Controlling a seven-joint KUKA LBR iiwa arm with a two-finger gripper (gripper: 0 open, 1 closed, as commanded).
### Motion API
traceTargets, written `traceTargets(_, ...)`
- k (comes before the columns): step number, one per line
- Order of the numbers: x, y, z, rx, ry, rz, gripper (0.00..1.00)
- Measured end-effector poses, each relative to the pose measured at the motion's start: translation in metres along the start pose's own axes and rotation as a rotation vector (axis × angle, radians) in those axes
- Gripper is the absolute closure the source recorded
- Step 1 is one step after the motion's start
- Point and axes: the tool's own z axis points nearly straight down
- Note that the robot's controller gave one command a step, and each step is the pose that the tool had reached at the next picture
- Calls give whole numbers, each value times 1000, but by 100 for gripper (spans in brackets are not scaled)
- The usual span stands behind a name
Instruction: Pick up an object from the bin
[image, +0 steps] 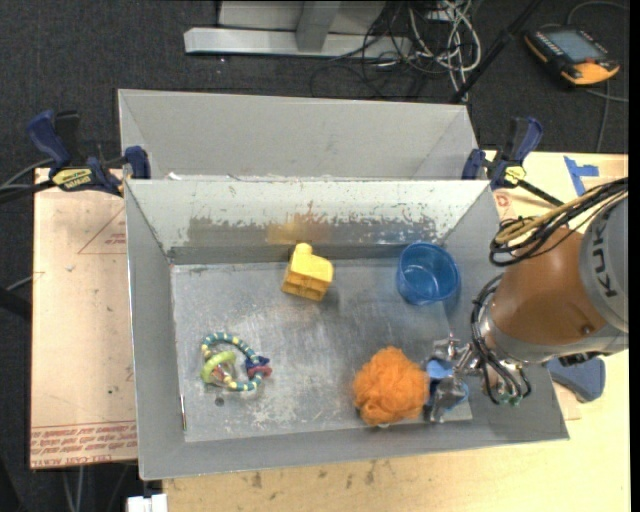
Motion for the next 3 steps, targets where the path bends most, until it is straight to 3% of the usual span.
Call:
traceTargets(1, -3, -10, -119, 0, 0, -20, 100)
traceTargets(2, -3, -10, -119, 0, 0, -21, 100)
traceTargets(3, 2, -1, -154, 0, -1, -27, 100)
